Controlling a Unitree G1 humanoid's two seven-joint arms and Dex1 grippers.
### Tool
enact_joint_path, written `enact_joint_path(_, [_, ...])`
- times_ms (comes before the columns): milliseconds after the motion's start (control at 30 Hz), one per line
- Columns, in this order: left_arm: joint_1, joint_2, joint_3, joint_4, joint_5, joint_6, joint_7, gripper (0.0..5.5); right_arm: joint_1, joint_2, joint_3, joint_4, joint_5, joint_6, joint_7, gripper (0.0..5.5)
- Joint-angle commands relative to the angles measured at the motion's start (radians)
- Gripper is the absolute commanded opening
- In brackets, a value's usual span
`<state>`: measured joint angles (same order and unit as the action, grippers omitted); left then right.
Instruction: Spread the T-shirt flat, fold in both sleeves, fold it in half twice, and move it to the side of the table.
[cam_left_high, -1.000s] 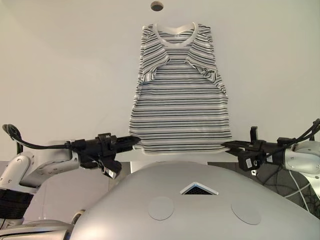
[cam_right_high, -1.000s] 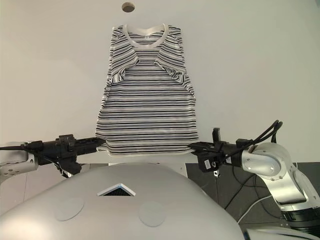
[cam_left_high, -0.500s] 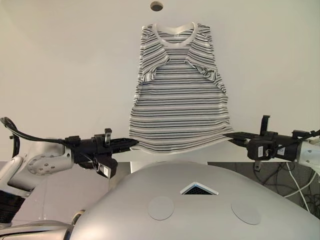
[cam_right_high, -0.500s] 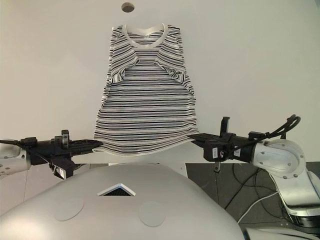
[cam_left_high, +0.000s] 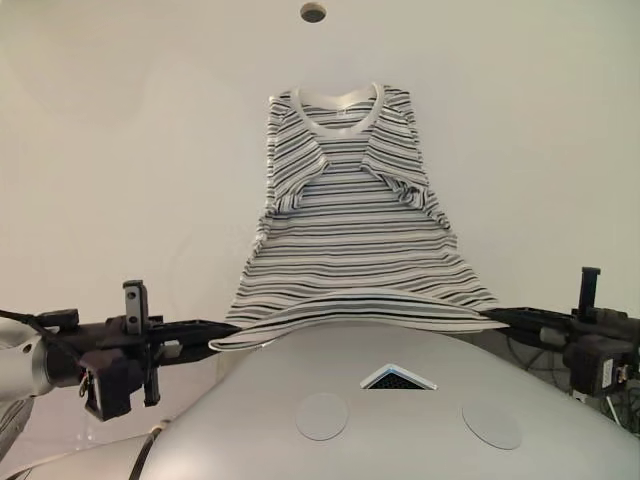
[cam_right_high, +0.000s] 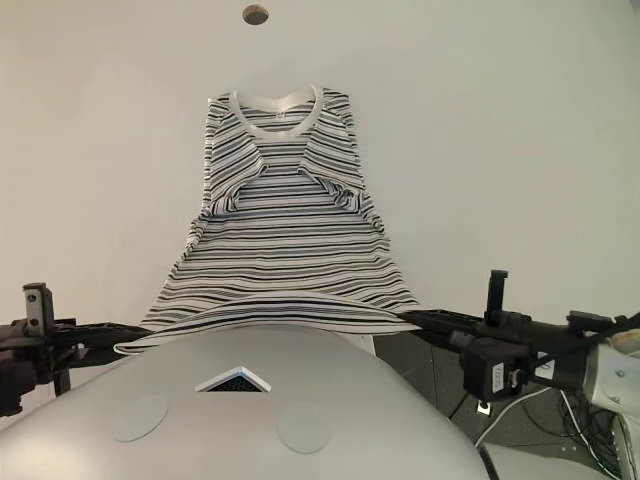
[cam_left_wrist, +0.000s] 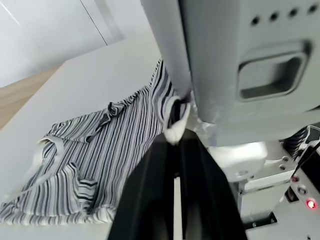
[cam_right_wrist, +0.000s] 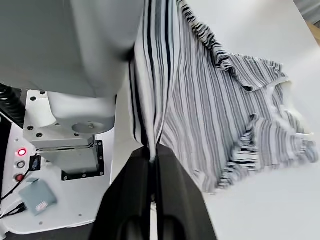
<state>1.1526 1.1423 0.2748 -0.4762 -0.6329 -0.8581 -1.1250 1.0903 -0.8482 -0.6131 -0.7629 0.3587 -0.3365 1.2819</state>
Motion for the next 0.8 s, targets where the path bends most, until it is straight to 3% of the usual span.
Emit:
enact_joint_path(33, [-0.314, -0.186, -0.056, 0.046, 0.158, 0.065, 0.162, 0.03, -0.222, -0.017, 0.068, 0.01, -0.079, 0.076, -0.129, 0.0])
enact_joint_path(233, [-0.798, -0.411, -0.142, 0.243, 0.6, 0.183, 0.393, 0.03, -0.693, -0.014, 0.356, 0.18, -0.314, 0.225, -0.336, 0.0])
enact_joint_path(433, [-1.046, -0.491, -0.231, 0.46, 0.841, 0.213, 0.531, 0.03, -1.062, 0.066, 0.613, 0.47, -0.406, 0.275, -0.379, 0.0])
enact_joint_path(800, [-1.29, -0.575, -0.341, 0.724, 0.985, 0.223, 0.71, 0.03, -1.499, 0.227, 0.801, 1.071, -0.492, 0.15, -0.425, 0.0])
